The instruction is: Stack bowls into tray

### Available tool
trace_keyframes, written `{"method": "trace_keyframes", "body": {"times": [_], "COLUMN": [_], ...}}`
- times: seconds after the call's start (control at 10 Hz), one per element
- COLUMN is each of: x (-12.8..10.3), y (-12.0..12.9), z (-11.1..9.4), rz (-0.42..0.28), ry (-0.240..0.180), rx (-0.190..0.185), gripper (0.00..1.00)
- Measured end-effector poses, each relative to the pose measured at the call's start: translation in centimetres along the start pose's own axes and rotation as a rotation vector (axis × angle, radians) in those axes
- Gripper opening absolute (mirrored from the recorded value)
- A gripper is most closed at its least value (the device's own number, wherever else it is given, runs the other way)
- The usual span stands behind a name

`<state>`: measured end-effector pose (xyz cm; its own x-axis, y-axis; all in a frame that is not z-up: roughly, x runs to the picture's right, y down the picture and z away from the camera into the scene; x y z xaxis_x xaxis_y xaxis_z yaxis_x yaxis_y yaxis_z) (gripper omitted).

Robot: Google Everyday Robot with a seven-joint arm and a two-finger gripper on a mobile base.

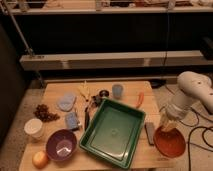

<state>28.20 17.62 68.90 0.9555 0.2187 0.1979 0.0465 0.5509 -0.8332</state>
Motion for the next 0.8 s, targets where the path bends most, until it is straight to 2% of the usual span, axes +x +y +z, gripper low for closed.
{"method": "trace_keyframes", "body": {"times": [0.3, 0.8], "x": [-3.2, -8.3], "y": [-1.6, -2.8], "z": [-1.8, -1.9], "rz": [-0.056, -0.16], "ry": [0.018, 0.031], "rx": [-0.006, -0.012], "gripper": [0.0, 0.0]}}
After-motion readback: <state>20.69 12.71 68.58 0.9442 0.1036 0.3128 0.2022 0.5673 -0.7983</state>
